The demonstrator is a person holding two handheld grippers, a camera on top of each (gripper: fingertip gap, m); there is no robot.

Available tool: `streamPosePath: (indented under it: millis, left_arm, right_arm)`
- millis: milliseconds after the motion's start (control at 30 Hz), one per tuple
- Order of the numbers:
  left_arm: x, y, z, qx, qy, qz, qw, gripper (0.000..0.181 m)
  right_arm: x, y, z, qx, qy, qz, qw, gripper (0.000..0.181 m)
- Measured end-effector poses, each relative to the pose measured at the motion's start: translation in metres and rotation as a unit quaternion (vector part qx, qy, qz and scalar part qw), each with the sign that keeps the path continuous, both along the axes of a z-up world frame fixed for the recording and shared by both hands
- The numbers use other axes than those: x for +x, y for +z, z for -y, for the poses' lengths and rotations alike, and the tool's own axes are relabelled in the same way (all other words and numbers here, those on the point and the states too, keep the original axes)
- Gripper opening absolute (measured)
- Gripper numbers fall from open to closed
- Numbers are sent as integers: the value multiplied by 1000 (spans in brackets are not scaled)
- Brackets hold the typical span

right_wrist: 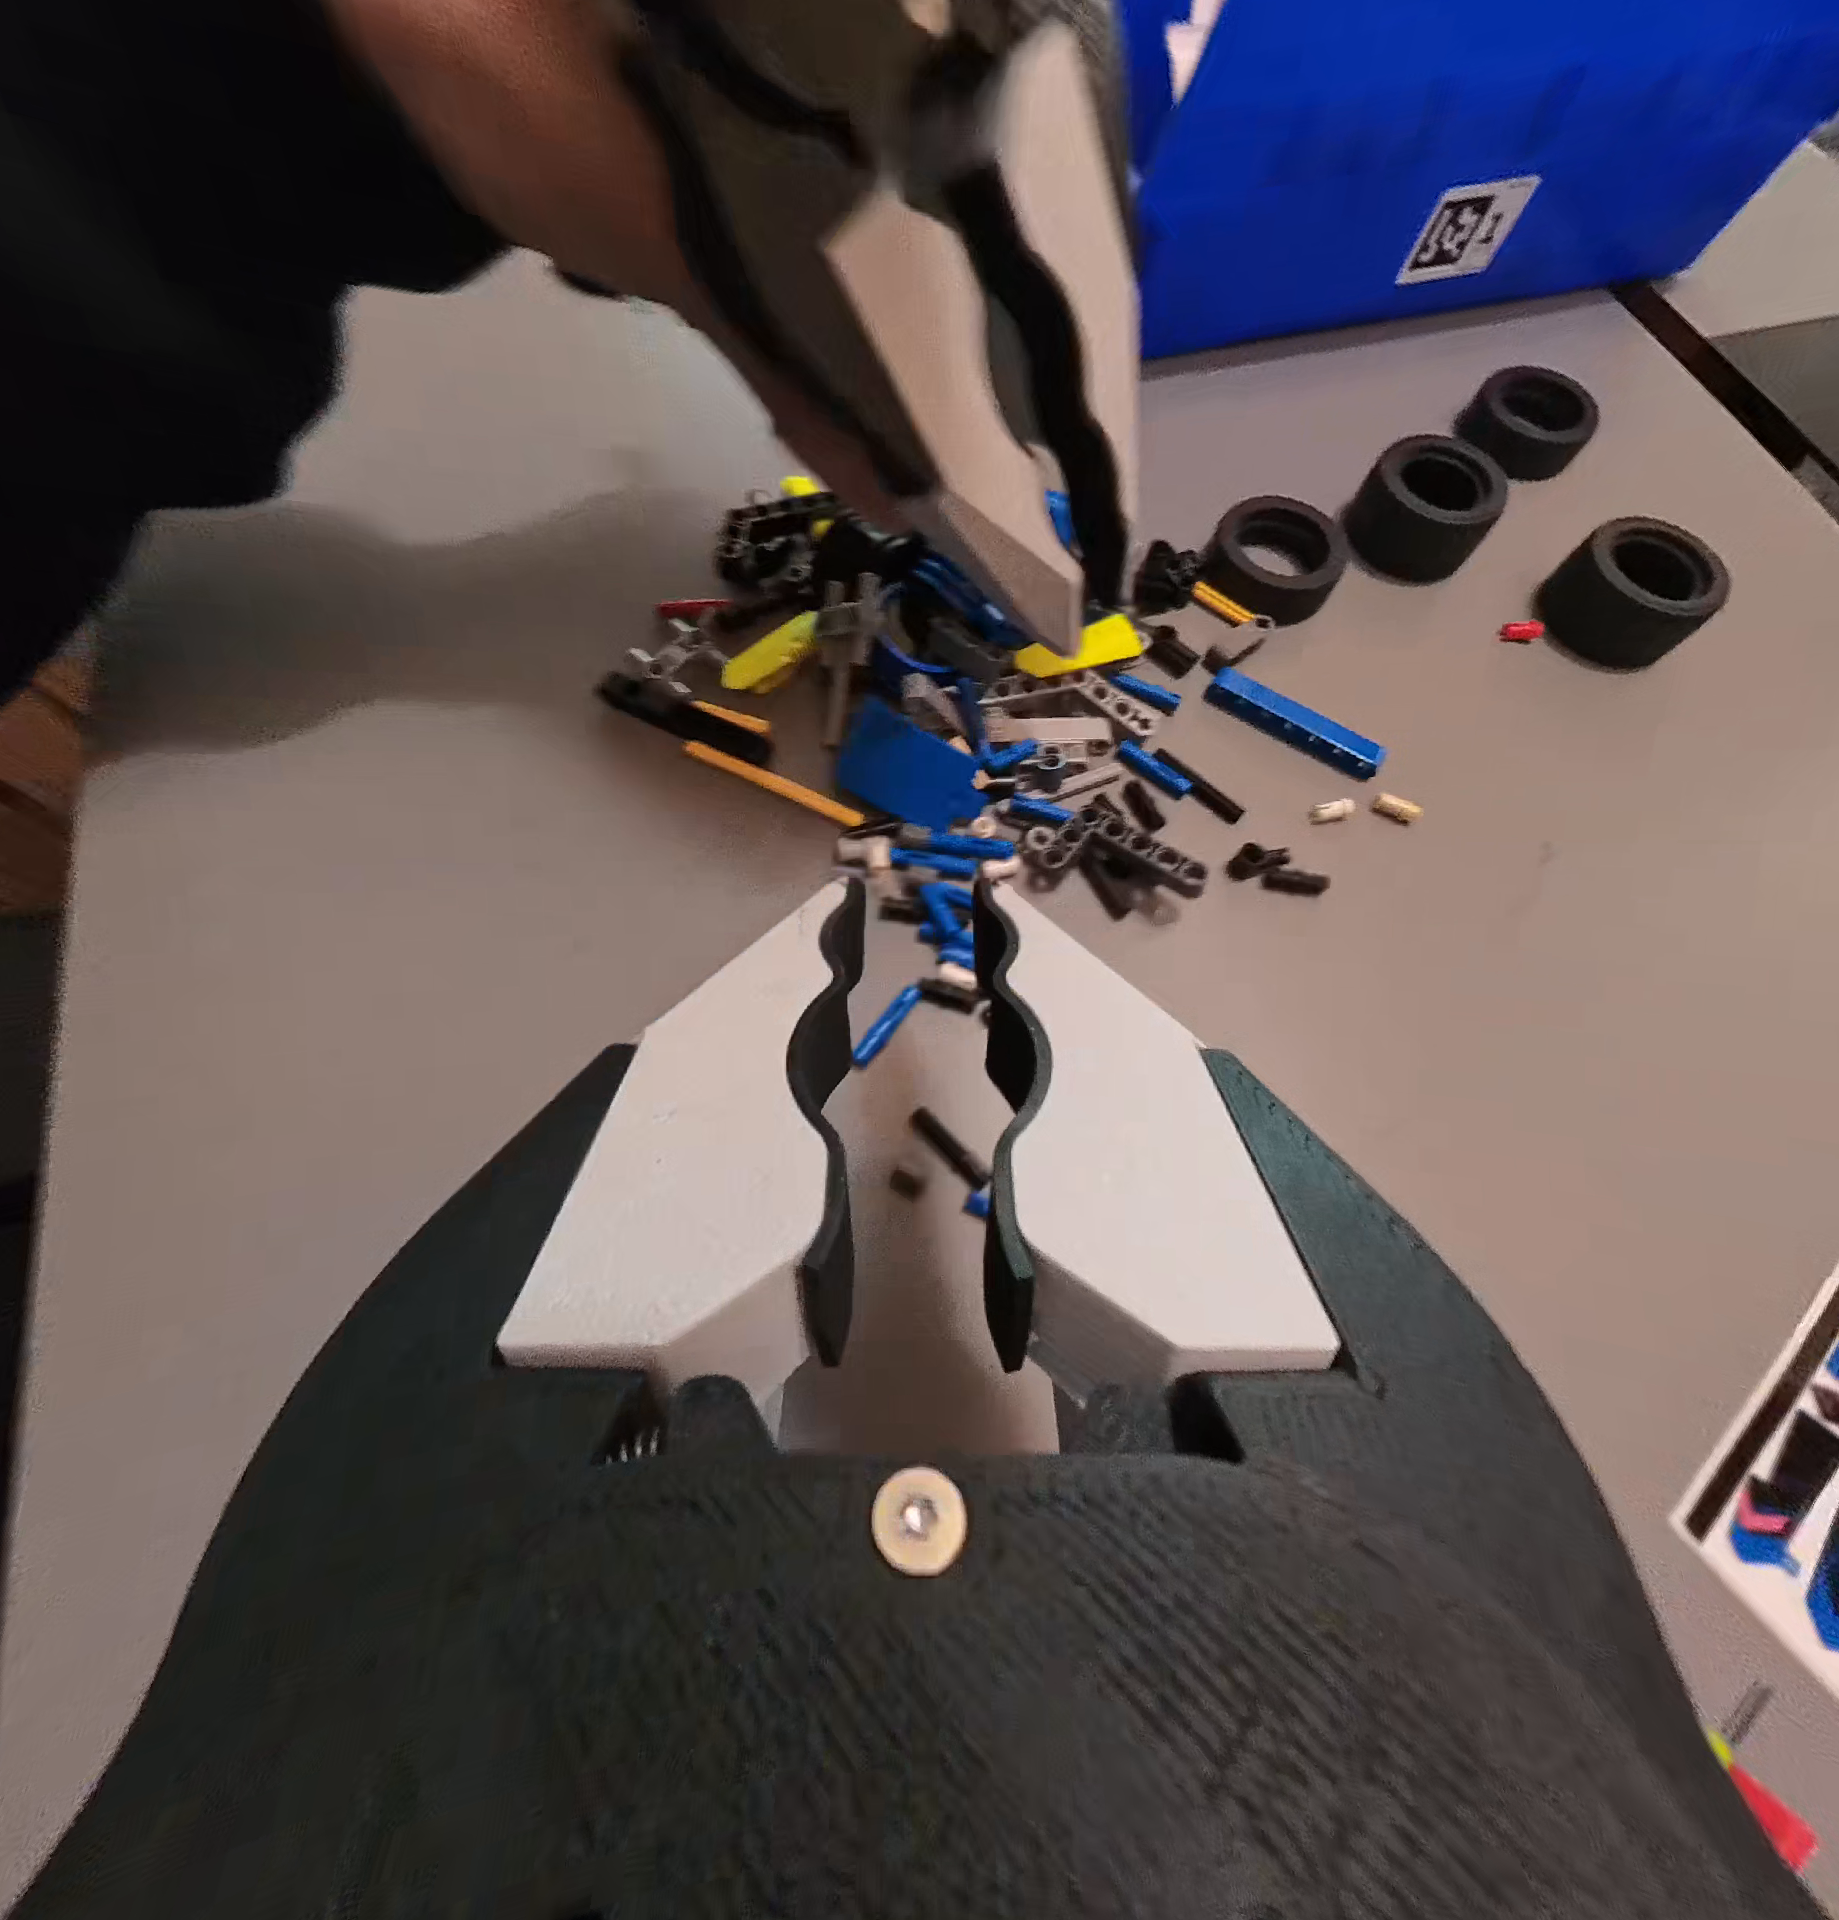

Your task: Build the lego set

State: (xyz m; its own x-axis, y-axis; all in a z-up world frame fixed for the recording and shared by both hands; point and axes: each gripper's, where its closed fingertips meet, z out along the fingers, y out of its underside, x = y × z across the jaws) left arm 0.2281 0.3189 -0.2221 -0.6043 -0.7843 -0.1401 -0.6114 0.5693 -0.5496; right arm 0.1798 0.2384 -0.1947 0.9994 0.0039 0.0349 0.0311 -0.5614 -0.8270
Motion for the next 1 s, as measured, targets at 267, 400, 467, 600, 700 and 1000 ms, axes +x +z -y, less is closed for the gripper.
streamPosePath:
  millis: [267,400,467,600,700,1000]
  left_arm:
    - [17,-36,2,75,-35,-115,990,8]
    - [16,-37,4,71,-35,-134,988,5]
    - [20,-36,4,61,-30,-124,990,5]
    - [21,-20,5,45,-22,-94,994,4]
    - [29,5,0,33,0,-31,999,4]
    - [30,141,69,-146,67,237,958,4]
  right_arm:
    - [-37,14,64,31,14,-27,999,19]
    - [-38,5,105,27,-6,-43,999,18]
    - [-31,3,123,35,-29,-55,997,17]
    - [-18,8,156,66,-67,-77,993,16]
    - [-9,11,185,78,-93,-75,990,16]
    - [34,33,285,157,-222,-10,962,28]
